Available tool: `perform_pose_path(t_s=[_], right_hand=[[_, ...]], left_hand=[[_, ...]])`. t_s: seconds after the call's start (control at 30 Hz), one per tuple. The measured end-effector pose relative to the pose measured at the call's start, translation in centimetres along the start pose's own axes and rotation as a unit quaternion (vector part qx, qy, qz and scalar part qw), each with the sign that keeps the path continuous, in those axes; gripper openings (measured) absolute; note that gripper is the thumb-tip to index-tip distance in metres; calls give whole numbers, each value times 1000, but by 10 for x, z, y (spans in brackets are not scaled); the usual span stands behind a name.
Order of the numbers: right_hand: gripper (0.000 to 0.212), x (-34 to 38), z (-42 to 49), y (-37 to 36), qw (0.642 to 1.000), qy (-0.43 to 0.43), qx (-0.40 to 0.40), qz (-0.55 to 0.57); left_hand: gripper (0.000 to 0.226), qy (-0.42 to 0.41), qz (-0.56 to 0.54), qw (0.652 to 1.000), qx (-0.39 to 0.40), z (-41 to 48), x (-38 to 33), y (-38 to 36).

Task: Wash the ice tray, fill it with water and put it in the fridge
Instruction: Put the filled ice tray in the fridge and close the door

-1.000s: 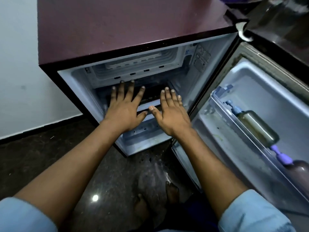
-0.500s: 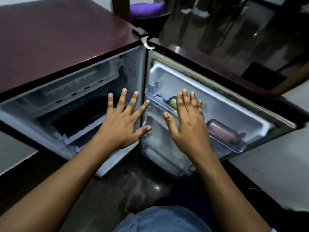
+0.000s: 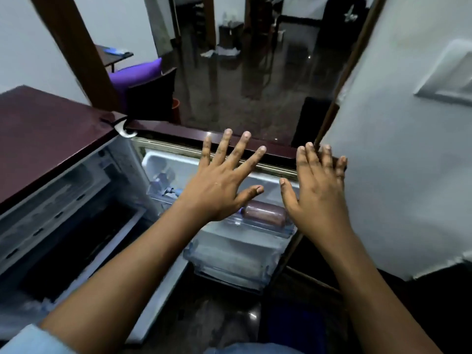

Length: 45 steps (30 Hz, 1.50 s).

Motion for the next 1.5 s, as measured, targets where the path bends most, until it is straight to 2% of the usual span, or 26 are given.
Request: perform_pose_path(t_s=[0.23, 0.33, 0.57, 0.77, 0.93, 1.03, 1.17, 1.3, 1.4, 1.5], right_hand=[[88, -24, 1, -17, 991, 11, 124, -52], [91, -31, -3, -15, 990, 14, 129, -63], [81, -23, -15, 17, 989, 6, 131, -76], [50, 0, -40, 59, 990, 50, 111, -66], [61, 22, -56, 94, 963, 111, 244, 18], [65, 40, -69, 113, 949, 142, 276, 55], [75, 71, -87, 128, 939, 186, 279, 77], [63, 106, -105, 137, 926, 244, 274, 89], [55, 140, -116, 142, 915, 292, 259, 101], [40, 174, -123, 146, 911, 336, 207, 124]], left_hand=[[89, 29, -9, 999, 37, 26, -25, -18], [88, 56, -59, 996, 41, 27, -31, -17], [87, 50, -89, 995, 21, 16, -28, 14], [89, 33, -136, 988, 62, -27, -22, 41], [80, 25, -207, 975, 75, -76, -9, 55], [78, 18, -240, 966, 93, -100, 6, 63], [67, 3, -246, 963, 112, -136, 26, 74], [69, 6, -246, 963, 110, -167, 39, 86], [73, 38, -265, 958, 108, -189, 50, 100], [79, 74, -273, 953, 111, -210, 62, 113]])
Point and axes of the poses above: each hand's wrist, its own z-axis towards the middle knuckle, its own y-axis out of the back of the hand, x = y × z, the point moved 2 cm from there along z, towards the middle knuckle, and after that the axes turned 11 degrees about -z, right-handed, at the moved point
